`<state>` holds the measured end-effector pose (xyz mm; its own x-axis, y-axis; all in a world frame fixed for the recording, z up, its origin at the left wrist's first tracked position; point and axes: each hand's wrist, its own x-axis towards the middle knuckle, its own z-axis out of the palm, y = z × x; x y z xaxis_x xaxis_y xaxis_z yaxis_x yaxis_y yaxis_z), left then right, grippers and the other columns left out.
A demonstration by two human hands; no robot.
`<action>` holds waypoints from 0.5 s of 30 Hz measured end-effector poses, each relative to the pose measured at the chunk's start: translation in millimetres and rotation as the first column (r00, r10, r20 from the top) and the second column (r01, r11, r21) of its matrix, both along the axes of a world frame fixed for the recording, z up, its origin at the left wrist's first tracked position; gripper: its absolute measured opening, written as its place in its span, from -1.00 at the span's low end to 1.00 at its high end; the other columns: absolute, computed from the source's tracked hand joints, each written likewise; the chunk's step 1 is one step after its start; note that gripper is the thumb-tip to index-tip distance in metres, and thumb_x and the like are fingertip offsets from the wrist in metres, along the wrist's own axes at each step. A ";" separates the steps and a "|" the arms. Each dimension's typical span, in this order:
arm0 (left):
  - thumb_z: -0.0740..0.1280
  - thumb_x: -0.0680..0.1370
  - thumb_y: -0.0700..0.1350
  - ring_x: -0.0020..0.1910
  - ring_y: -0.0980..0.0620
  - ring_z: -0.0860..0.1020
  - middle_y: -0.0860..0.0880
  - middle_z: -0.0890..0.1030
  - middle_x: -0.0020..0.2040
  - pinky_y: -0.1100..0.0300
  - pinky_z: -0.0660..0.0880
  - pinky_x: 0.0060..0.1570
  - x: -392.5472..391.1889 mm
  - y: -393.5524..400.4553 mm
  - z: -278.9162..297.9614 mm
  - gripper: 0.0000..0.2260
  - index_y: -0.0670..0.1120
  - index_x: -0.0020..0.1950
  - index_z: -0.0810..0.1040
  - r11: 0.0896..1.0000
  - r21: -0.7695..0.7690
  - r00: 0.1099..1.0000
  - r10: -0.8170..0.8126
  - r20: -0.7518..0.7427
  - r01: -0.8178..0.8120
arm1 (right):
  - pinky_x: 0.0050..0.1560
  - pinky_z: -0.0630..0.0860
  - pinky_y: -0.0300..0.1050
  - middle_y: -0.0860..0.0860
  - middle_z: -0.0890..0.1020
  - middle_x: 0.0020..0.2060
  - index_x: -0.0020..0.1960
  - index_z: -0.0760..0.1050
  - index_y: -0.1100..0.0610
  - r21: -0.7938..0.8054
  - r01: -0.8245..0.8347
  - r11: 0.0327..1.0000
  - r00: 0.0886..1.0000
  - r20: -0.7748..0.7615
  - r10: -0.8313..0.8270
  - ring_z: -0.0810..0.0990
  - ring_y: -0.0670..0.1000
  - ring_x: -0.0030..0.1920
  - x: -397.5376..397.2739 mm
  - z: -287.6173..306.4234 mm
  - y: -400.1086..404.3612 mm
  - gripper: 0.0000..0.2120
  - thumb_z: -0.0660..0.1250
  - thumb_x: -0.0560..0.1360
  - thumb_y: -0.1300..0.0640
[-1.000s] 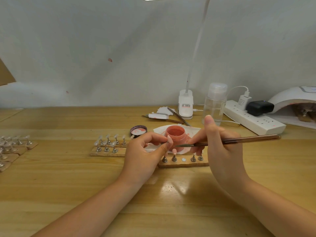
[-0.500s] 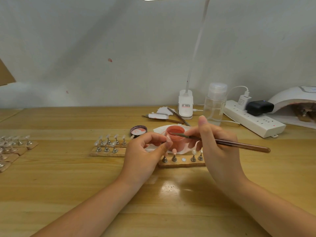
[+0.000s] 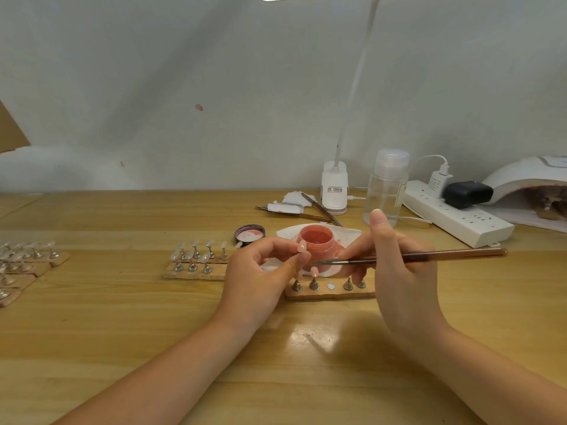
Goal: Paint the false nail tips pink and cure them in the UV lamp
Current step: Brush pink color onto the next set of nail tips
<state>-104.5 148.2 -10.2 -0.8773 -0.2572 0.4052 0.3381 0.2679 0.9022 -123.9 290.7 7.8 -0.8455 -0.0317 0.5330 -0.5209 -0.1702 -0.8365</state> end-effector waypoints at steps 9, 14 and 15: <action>0.39 0.35 -0.04 -0.32 0.21 0.58 0.05 0.62 -0.41 0.46 0.45 -0.19 2.2 0.3 0.1 -0.93 0.06 -0.20 0.63 1.000 -0.007 0.999 -0.017 -0.032 0.016 | -0.52 0.42 -0.37 0.11 0.59 -0.54 -0.36 0.61 0.03 -0.002 0.035 0.999 0.999 0.018 -0.035 0.48 -0.04 -0.61 -8.2 9.5 8.9 -0.58 0.16 0.35 -0.25; 0.37 0.33 -0.01 -0.19 0.25 0.58 0.15 0.63 -0.35 0.51 0.40 -0.13 1.3 -0.6 -0.8 -0.86 0.01 -0.18 0.66 0.998 -0.055 0.999 -0.022 -0.043 0.020 | -0.59 0.31 -0.43 0.01 0.48 -0.65 -0.36 0.56 0.06 -0.006 0.058 0.998 0.997 -0.050 -0.058 0.41 -0.15 -0.66 -7.5 8.2 11.8 -0.51 0.05 0.47 -0.23; 0.37 0.33 -0.01 -0.17 0.26 0.58 0.17 0.63 -0.34 0.50 0.40 -0.12 1.5 -0.7 -1.0 -0.85 0.01 -0.18 0.67 0.998 -0.058 0.999 -0.030 -0.043 0.027 | -0.57 0.30 -0.45 0.01 0.46 -0.67 -0.37 0.55 0.06 -0.004 0.060 0.998 0.996 -0.068 -0.060 0.39 -0.15 -0.67 -7.8 7.4 12.5 -0.48 0.03 0.49 -0.23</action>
